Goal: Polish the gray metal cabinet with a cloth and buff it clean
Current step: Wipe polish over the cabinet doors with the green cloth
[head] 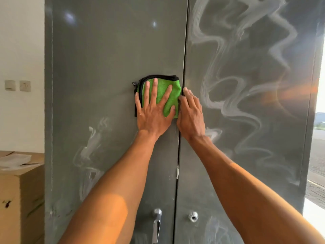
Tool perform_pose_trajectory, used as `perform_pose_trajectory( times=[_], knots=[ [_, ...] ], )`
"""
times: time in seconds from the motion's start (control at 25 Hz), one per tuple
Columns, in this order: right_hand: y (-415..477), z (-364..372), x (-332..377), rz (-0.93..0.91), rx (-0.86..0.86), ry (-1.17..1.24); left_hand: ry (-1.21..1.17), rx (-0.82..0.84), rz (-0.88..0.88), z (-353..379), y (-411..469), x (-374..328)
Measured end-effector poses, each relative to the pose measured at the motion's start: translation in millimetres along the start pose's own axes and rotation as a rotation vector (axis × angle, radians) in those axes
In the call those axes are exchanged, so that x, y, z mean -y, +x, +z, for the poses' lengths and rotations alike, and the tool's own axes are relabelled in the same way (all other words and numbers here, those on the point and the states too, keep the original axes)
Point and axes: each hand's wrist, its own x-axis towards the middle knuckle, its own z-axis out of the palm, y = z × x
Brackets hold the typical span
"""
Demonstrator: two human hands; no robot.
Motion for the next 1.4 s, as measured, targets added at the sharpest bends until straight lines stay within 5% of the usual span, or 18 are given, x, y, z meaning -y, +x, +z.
perform_pose_trajectory(
  times=[0.88,1.4],
  knots=[
    [-133,5,17,0.092,0.072,0.072,-0.003,0.023,0.037,36,-158,1],
    [-210,0,32,0.088,0.196,-0.085,-0.046,0.264,0.022,36,-285,-4]
  ],
)
